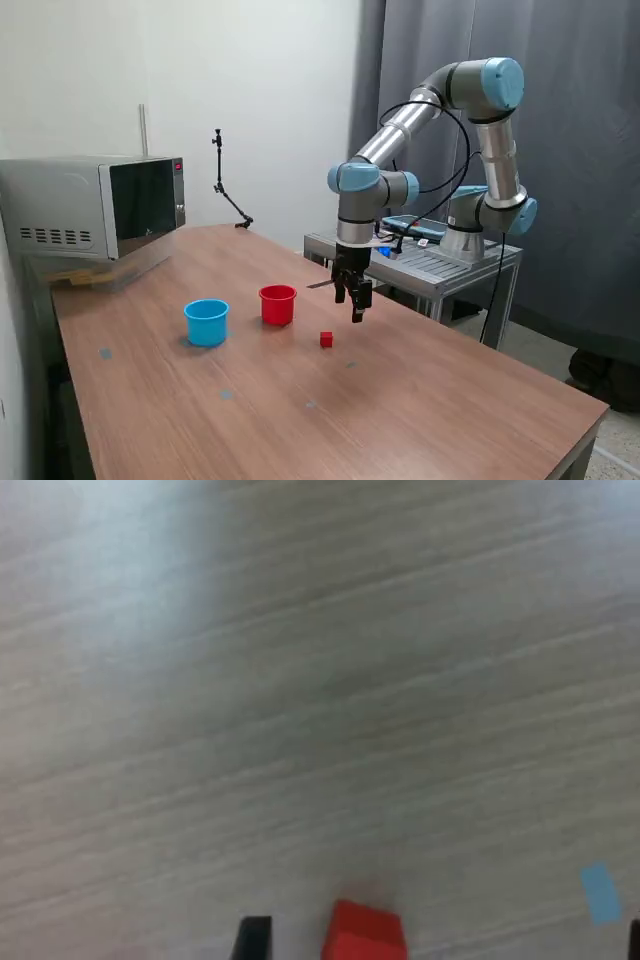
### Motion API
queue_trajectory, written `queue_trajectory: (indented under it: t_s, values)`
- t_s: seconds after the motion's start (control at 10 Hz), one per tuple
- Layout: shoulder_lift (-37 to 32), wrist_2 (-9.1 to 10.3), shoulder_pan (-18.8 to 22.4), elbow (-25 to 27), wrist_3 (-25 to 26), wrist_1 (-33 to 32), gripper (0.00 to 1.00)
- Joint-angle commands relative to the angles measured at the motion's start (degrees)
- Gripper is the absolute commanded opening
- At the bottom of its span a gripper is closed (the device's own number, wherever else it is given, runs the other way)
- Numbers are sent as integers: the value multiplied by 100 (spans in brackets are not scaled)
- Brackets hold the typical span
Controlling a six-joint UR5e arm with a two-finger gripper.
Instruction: Place red objects in the red bin, and blue objects in the blue bin.
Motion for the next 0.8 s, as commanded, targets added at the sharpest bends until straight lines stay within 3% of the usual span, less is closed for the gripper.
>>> queue_trajectory:
  t_s: [0.0, 0.3, 0.4, 0.7]
  values:
    - [214, -4, 0, -121, -6, -95, 100]
    - [373, -12, 0, -175, 99, -95, 100]
    - [443, -12, 0, -175, 456, -95, 100]
    - [461, -12, 0, -166, 767, -95, 100]
